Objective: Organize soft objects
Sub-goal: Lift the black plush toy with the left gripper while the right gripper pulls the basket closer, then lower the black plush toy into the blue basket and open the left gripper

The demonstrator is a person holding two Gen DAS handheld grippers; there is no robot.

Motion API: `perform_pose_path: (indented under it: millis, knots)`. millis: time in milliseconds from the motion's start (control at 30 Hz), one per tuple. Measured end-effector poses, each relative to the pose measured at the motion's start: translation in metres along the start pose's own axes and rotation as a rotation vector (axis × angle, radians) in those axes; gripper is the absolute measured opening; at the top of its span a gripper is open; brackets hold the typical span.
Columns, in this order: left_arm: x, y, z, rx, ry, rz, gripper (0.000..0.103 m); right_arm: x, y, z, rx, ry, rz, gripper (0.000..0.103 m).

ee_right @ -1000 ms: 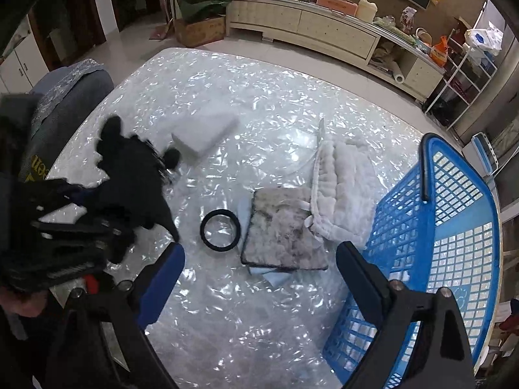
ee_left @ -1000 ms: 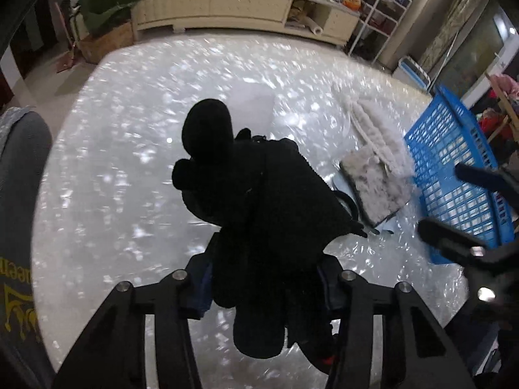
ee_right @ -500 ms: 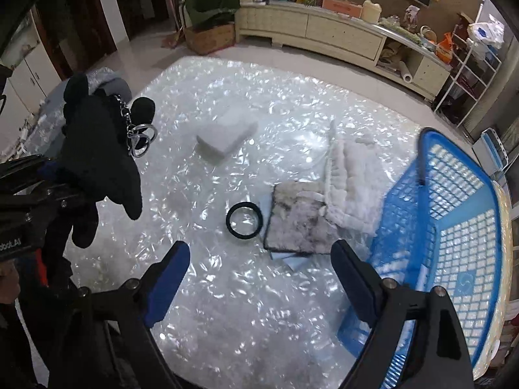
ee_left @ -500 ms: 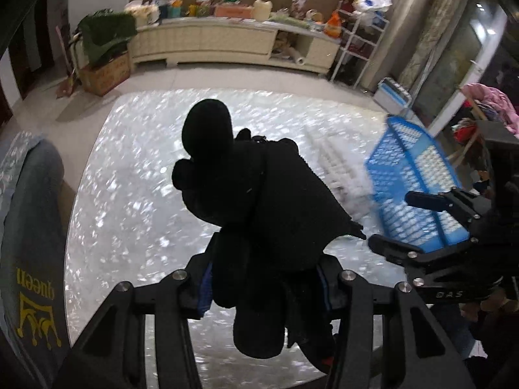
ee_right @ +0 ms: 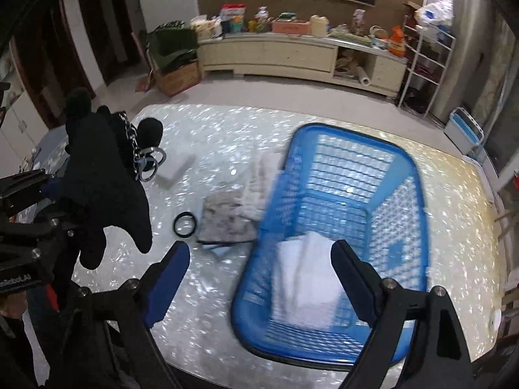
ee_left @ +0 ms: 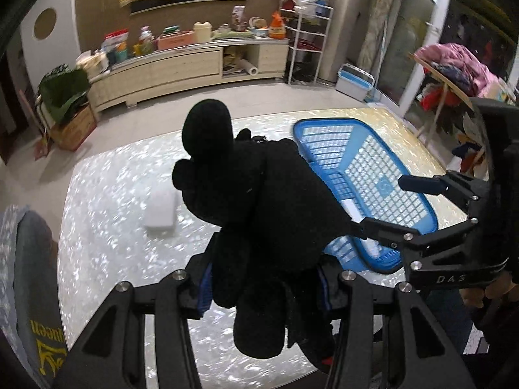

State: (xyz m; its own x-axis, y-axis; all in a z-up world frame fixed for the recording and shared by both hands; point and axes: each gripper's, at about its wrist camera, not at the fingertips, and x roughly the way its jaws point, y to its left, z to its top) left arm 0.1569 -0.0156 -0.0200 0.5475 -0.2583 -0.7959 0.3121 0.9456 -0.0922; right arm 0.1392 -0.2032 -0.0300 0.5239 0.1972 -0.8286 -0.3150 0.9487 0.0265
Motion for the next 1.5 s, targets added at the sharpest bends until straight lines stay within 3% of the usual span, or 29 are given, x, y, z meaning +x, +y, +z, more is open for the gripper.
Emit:
perform_pose_path:
  millis: [367, 533, 833, 1367, 1467, 1500]
  knots:
    - [0.025, -0.086, 0.04, 0.127, 0.011, -0.056, 0.047, -0.032, -0.079, -0.024, 0.124, -0.042, -0.051, 0.088]
    - [0.048, -0.113, 0.058, 0.168, 0.038, -0.077, 0.047, -0.026, -0.1, -0.025, 0.164, -0.034, -0.082, 0.088]
    - [0.119, -0.135, 0.079, 0.225, 0.135, -0.086, 0.047, -0.004, -0.126, -0.032, 0.229, 0.018, -0.092, 0.088]
    - [0.185, -0.145, 0.092, 0.279, 0.18, -0.063, 0.051, 0.023, -0.141, -0.027, 0.274, 0.078, -0.09, 0.088]
    - [0.186, -0.145, 0.092, 0.283, 0.173, -0.043, 0.065, 0.025, -0.141, -0.028, 0.275, 0.086, -0.089, 0.088]
    - [0.186, -0.145, 0.092, 0.283, 0.172, -0.04, 0.077, 0.025, -0.141, -0.029, 0.273, 0.088, -0.085, 0.088]
